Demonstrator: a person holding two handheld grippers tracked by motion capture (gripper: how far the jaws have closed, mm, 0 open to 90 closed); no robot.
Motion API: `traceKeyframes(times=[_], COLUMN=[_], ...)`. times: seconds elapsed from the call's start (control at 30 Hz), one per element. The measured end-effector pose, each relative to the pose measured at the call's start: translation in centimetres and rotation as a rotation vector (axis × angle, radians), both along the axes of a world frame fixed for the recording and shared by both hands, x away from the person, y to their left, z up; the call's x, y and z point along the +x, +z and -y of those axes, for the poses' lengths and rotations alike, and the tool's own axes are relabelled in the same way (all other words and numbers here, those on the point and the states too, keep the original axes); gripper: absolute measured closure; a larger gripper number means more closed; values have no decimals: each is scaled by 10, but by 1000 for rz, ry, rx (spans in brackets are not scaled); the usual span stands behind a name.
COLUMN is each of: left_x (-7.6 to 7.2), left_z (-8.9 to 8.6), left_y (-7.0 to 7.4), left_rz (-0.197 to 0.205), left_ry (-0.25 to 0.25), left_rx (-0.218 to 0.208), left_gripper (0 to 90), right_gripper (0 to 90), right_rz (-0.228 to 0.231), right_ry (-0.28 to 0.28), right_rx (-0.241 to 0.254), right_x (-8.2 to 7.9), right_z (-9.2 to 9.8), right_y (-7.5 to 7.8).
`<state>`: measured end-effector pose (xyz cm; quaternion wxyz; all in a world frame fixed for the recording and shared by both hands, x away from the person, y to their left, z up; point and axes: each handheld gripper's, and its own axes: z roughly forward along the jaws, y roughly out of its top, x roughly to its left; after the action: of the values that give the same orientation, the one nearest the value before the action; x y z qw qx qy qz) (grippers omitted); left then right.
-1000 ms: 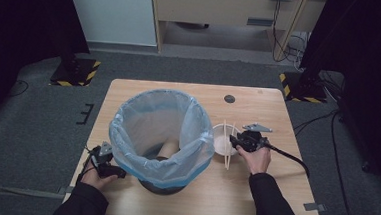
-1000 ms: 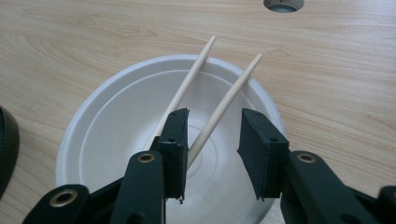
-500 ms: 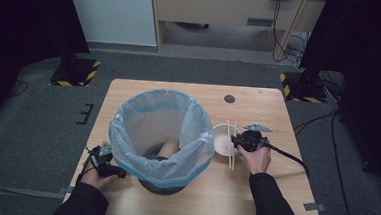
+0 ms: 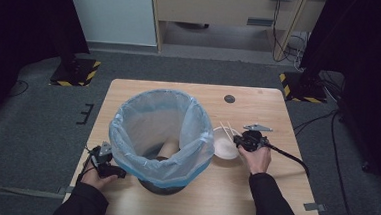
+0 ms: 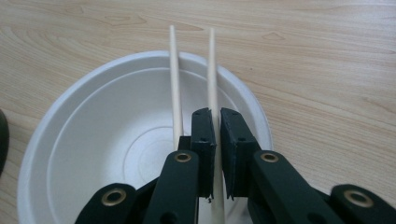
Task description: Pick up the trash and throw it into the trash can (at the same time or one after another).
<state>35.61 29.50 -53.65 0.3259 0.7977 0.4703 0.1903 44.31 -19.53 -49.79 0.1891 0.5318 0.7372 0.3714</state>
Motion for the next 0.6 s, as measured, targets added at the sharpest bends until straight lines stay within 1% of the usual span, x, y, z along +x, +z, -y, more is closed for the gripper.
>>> traceKeyframes(times=[0.4,0.6], left_x=[0,0], left_z=[0,0], left_y=[0,0], left_rz=[0,0], left_ry=[0,0], left_rx=[0,-1], left_gripper=[0,0], right_gripper=[847,856], right_rz=[1,1], right_ry=[5,17], right_rx=[-7,-23], right_x=[0,0], right_z=[-1,0], right_y=[-1,0])
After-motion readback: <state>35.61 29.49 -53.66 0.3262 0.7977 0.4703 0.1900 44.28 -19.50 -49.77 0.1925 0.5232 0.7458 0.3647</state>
